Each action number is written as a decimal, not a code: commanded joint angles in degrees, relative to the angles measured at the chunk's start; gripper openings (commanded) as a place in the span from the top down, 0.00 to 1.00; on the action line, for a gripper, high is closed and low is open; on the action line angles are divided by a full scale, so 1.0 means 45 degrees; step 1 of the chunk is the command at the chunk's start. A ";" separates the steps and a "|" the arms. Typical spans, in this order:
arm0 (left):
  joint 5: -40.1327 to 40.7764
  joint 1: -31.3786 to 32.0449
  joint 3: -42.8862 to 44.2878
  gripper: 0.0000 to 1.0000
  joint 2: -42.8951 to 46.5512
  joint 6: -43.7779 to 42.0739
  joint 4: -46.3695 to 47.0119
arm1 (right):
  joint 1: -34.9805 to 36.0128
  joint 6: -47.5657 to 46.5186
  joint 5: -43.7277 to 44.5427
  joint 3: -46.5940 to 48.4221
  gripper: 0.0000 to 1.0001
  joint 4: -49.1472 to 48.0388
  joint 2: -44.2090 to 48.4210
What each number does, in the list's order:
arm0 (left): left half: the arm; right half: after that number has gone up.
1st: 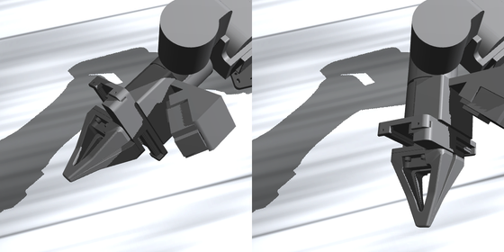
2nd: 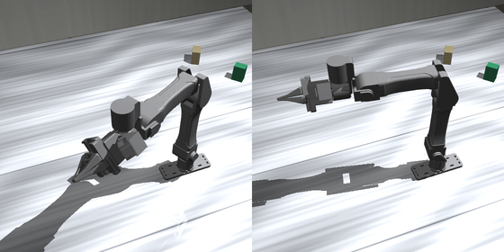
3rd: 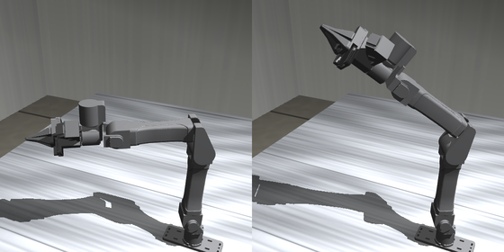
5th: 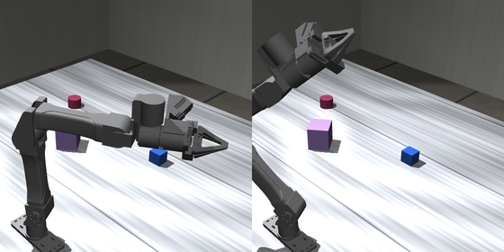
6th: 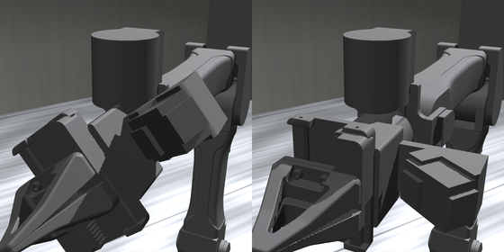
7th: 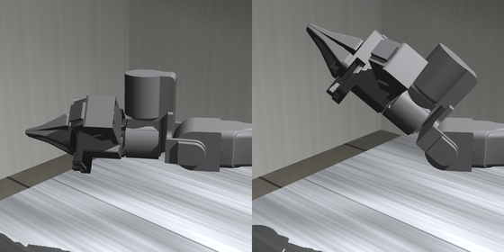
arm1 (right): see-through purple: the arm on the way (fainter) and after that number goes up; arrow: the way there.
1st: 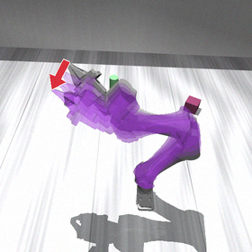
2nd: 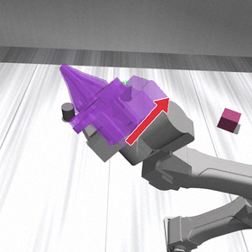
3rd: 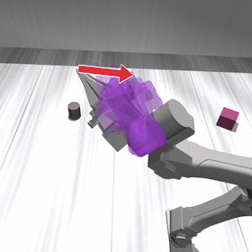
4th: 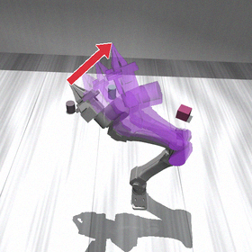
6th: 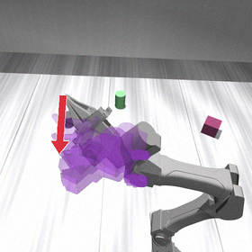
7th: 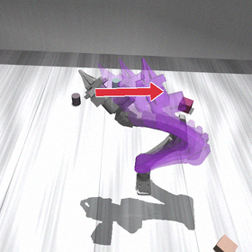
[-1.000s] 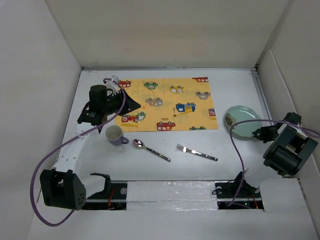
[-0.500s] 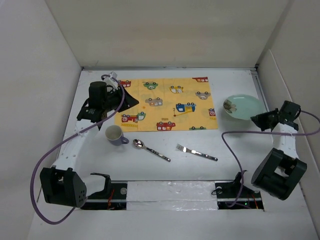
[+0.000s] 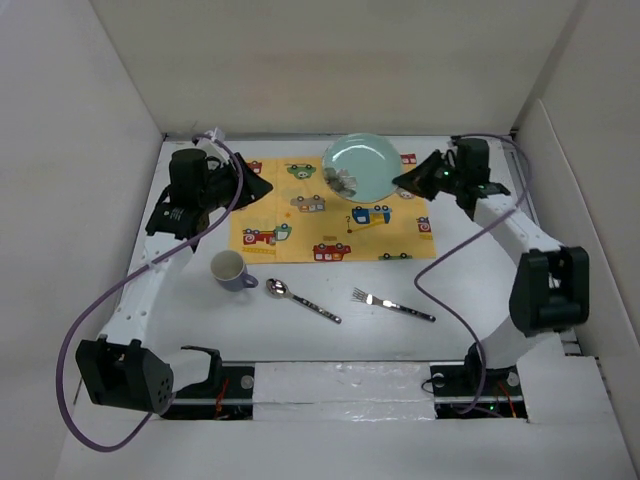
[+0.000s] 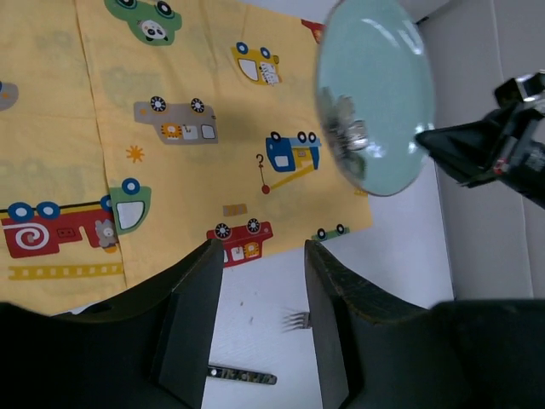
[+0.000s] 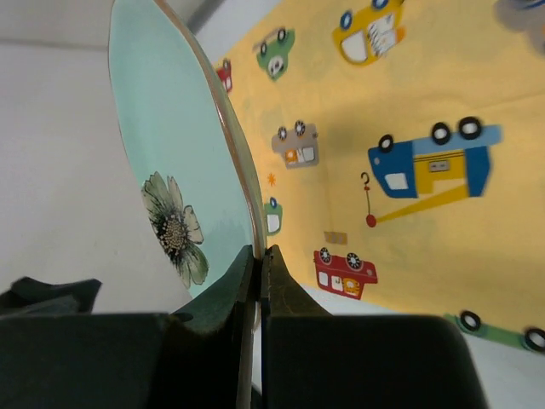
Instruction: Set the dinner table for one person
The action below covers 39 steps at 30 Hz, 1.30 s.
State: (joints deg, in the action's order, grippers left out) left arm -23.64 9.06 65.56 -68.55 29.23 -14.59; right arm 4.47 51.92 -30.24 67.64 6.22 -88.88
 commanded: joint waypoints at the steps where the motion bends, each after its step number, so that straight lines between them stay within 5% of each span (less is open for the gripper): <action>1: 0.0408 0.0077 0.0918 0.60 0.0078 -0.0576 -0.0331 | 0.0994 0.0649 -0.1034 0.1682 1.00 -0.2397 -0.1666; 12: 0.2167 -0.0039 0.1154 0.57 0.0898 -0.1652 -0.1797 | 0.2228 0.1430 -0.1737 0.3232 1.00 -0.3901 -0.5518; 23: 0.2284 -0.0041 0.0685 0.57 0.1133 -0.1653 -0.1856 | 0.2757 0.1099 -0.0683 0.2802 0.99 -0.2711 -0.6556; 25: 0.2284 -0.0041 0.0685 0.57 0.1113 -0.1692 -0.1875 | 0.2874 0.0847 -0.0586 0.2743 0.88 -0.2321 -0.6597; 26: 0.2284 -0.0041 0.0704 0.57 0.1133 -0.1692 -0.1875 | 0.2874 0.0748 -0.0256 0.2724 0.71 -0.2126 -0.6577; 29: 0.2362 -0.0041 0.0685 0.57 0.1133 -0.1731 -0.1856 | 0.2874 0.0396 0.0196 0.2567 0.46 -0.1598 -0.6187; 32: 0.2401 -0.0176 0.0841 0.55 0.1113 -0.1847 -0.1836 | 0.2874 -0.0189 0.0585 0.2782 0.35 -0.0447 -0.5759; 38: 0.2616 -0.0392 0.1875 0.55 0.0859 -0.2374 -0.2109 | 0.2757 -0.2239 0.1855 0.3134 0.33 0.2619 -0.4372; 39: 0.2636 -0.0392 0.1954 0.81 0.0801 -0.2665 -0.2148 | 0.2757 -0.2531 0.2031 0.3076 0.36 0.3415 -0.3809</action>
State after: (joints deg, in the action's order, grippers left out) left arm -12.75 7.62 70.32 -65.17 20.58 -24.71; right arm 17.06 46.72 -24.58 78.67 13.19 -113.38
